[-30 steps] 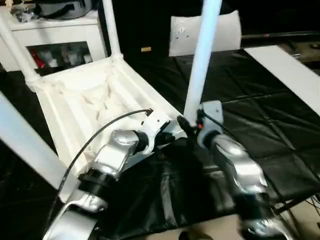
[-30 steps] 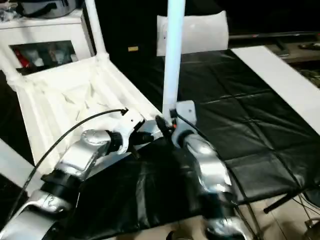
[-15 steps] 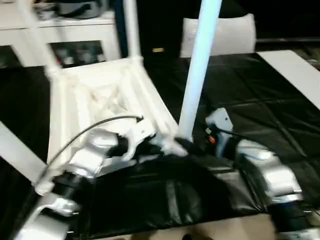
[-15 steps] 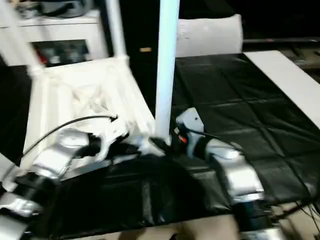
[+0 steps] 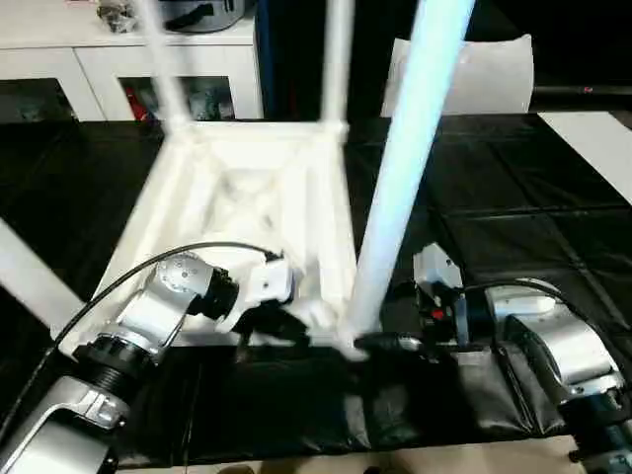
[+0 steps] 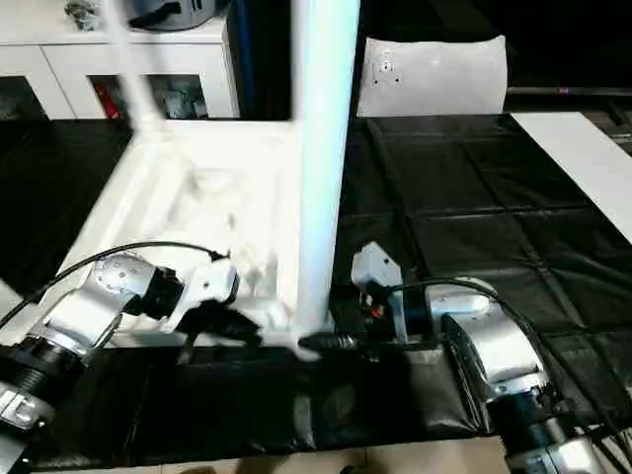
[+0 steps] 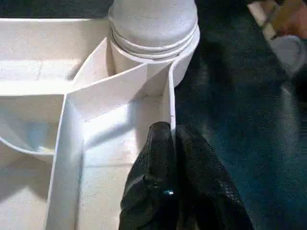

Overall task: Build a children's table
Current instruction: Rotate leg to tighten

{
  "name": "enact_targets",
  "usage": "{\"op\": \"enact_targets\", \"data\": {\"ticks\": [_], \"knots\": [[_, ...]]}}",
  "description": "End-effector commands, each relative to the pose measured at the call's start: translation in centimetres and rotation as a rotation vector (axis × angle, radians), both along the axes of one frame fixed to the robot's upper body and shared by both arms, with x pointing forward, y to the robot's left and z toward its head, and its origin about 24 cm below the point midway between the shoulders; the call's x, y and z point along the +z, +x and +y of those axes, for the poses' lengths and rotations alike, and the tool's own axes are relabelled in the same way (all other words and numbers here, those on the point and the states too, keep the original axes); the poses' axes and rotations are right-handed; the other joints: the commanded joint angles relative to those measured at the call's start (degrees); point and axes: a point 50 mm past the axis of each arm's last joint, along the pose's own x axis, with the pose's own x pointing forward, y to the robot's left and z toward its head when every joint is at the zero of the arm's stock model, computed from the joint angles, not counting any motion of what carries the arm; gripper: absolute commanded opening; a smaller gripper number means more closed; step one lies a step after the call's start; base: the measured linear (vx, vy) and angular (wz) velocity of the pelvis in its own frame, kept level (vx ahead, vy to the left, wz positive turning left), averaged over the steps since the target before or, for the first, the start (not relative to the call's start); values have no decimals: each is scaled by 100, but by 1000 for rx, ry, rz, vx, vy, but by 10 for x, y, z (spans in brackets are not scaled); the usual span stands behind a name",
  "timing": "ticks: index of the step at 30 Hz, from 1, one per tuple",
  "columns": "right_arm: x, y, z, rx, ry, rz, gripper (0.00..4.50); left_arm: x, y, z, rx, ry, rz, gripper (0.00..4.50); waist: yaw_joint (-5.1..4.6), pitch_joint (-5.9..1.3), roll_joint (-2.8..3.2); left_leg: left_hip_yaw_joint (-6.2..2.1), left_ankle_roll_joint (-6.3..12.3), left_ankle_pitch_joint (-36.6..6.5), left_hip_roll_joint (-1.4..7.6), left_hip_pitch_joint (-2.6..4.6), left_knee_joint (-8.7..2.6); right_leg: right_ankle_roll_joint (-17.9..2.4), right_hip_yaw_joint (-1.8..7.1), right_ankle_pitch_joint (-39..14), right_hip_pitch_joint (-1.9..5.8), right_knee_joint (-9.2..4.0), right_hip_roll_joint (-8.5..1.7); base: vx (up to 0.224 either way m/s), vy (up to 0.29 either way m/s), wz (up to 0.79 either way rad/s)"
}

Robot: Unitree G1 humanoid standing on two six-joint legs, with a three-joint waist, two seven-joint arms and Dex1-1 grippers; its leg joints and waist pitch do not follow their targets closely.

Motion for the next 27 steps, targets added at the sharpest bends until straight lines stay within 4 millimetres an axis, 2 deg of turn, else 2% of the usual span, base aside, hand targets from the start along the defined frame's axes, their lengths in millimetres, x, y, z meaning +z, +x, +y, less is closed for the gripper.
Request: {"op": "enact_targets", "data": {"ticks": [1,13,17,19,20,21,23,27], "knots": [[2,0,-1,40,0,-3,344,1,-5,-11,-119,15,9,0,-35,-356,-70,102,439,-642,111,1,-392,-1073,279,-1596,357,-303,-264,0,0,0],[-3,-3,-3,100,-23,23,253,1,1,-10,-112,19,-21,0,-16,-363,-128,92,319,-741,108,-18,-394,-1026,278,-1610,372,-297,-257,0,0,0],[-4,-4,0,104,-19,26,212,0,1,-9,-87,12,-28,0,-5,-368,-108,91,325,-699,109,-19,-390,-1056,277,-1527,375,-287,-256,0,0,0],[-5,-4,1,98,-13,29,205,0,1,-8,-69,2,-25,0,-8,-364,-123,96,322,-727,107,-16,-390,-1051,277,-1562,374,-293,-252,0,0,0],[-6,-5,3,90,-6,34,205,0,1,-8,-54,-8,-18,0,-6,-362,-105,93,310,-740,107,-16,-393,-1055,277,-1582,374,-288,-254,0,0,0],[-6,-6,4,74,7,41,201,0,2,-9,-36,-18,-14,0,-9,-361,-113,92,309,-741,106,-18,-393,-1046,277,-1598,374,-296,-251,0,0,0],[-7,-4,10,-13,26,40,199,1,4,-10,28,-27,-17,0,-18,-351,-109,90,259,-794,106,-23,-405,-997,280,-1726,378,-310,-256,0,0,0],[-11,1,24,-170,21,18,198,3,11,-17,165,-64,-28,0,-74,-301,-120,81,126,-1200,59,-4,-422,-663,253,-2615,345,-422,-241,0,0,0]]}}
